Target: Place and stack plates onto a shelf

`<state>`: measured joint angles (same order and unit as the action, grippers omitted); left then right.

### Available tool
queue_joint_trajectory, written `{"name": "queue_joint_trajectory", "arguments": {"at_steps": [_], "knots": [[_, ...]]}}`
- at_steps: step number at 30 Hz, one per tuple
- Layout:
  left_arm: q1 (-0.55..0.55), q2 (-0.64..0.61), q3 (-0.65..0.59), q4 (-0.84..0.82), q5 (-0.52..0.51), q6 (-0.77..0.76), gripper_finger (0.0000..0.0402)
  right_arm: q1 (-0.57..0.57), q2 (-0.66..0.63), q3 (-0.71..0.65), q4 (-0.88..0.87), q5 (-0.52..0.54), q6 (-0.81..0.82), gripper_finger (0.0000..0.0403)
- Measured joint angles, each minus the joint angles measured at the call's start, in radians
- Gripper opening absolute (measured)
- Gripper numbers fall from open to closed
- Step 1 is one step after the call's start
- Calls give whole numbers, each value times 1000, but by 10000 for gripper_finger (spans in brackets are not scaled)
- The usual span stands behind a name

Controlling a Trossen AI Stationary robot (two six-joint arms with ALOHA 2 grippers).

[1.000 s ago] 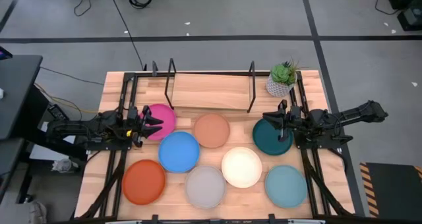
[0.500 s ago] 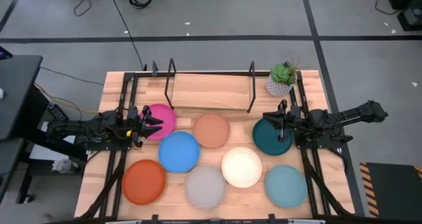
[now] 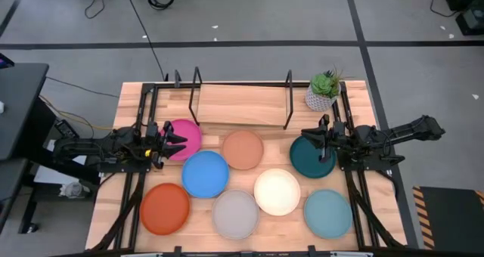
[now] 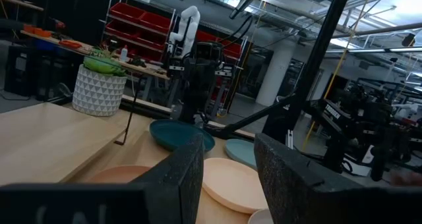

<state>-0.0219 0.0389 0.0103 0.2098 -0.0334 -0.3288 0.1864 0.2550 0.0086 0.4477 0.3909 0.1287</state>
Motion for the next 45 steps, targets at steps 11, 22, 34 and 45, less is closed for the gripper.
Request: {"name": "queue_joint_trajectory", "arguments": {"at_steps": [11,22,34,45], "knots": [[0,0,0,108,0,1,142,0,0,0,27,0,0,57],[2,0,0,182,-3,120,142,2,78,66,-55,-56,79,57],[2,0,0,157,-76,194,142,69,526,409,-719,-43,254,57],[2,0,0,159,-81,194,142,119,969,672,-1020,-179,331,111]]}}
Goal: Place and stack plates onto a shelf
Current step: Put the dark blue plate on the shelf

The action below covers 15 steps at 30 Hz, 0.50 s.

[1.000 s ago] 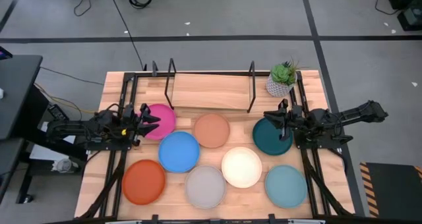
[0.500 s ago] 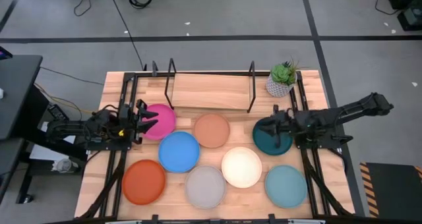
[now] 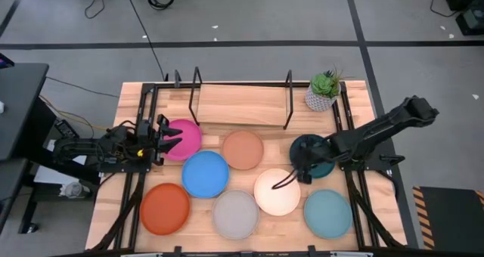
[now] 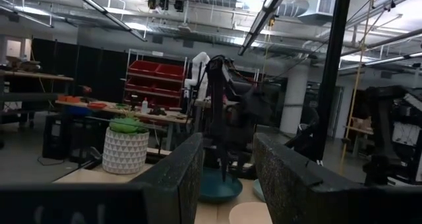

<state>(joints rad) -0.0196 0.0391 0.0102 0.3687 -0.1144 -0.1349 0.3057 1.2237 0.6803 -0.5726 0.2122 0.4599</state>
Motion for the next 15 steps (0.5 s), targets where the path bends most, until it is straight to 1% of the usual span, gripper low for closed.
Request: {"name": "queue_joint_trajectory", "arguments": {"at_steps": [4,7,9,11,15], "knots": [[0,0,0,0,-19,0,142,18,134,90,-144,-38,83,175],[0,0,0,0,-20,0,142,42,223,145,-243,-57,138,210],[0,0,0,0,-20,0,142,58,272,173,-291,-58,172,219],[0,0,0,0,-20,0,142,70,314,195,-327,-76,198,219],[0,0,0,0,-20,13,142,78,365,204,-342,-137,234,201]]}}
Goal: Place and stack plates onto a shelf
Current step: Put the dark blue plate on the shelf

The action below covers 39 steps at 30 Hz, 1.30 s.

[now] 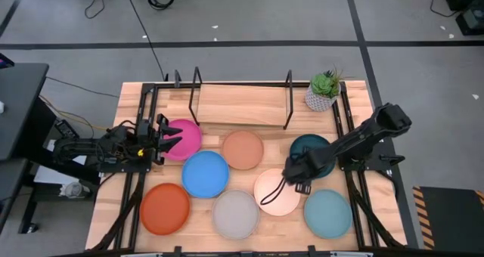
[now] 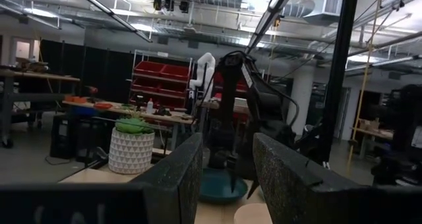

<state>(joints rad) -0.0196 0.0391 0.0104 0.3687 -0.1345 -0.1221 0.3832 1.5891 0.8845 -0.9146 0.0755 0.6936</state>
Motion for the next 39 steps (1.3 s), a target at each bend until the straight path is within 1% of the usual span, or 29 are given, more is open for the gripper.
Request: {"name": "queue_joint_trajectory", "arguments": {"at_steps": [4,13,15,19,22,25,27,34,36,39], "knots": [[0,0,0,0,0,21,142,0,38,0,-26,-15,21,163],[0,0,0,0,0,25,142,2,42,0,-27,-44,-4,37],[0,0,0,0,0,24,142,2,39,0,-37,-46,-19,16],[0,0,0,0,0,25,142,2,33,23,-69,-47,-53,17],[0,0,0,0,0,25,142,15,31,80,-114,-31,-106,21],[0,0,0,-1,0,23,142,32,31,145,-110,-21,-191,17],[0,0,0,-2,0,22,142,39,31,188,-107,10,-244,15],[0,0,0,-6,0,5,142,40,31,300,-84,226,-466,14],[0,0,0,-7,0,3,142,19,30,307,-23,255,-555,14],[0,0,0,-9,0,-5,142,-42,40,308,72,248,-670,14]]}}
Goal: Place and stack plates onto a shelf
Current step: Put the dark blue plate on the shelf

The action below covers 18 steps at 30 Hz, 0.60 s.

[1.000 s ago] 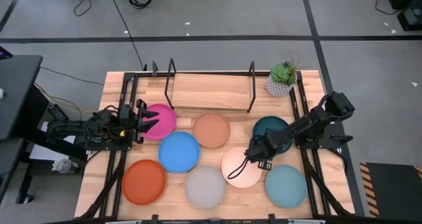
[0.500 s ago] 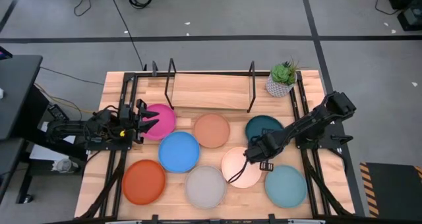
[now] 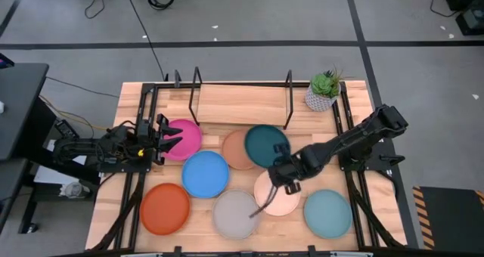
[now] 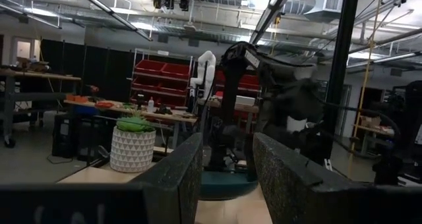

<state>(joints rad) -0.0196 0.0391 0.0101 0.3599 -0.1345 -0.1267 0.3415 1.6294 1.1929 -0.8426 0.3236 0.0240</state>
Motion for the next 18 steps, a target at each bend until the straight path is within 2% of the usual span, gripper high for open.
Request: {"name": "queue_joint_trajectory", "arguments": {"at_steps": [8,18], "knots": [[0,10,0,-19,0,-46,142,-216,58,-1,66,-7,-219,14],[0,61,0,-21,-3,-64,142,-456,84,-1,125,-11,-398,20]]}}
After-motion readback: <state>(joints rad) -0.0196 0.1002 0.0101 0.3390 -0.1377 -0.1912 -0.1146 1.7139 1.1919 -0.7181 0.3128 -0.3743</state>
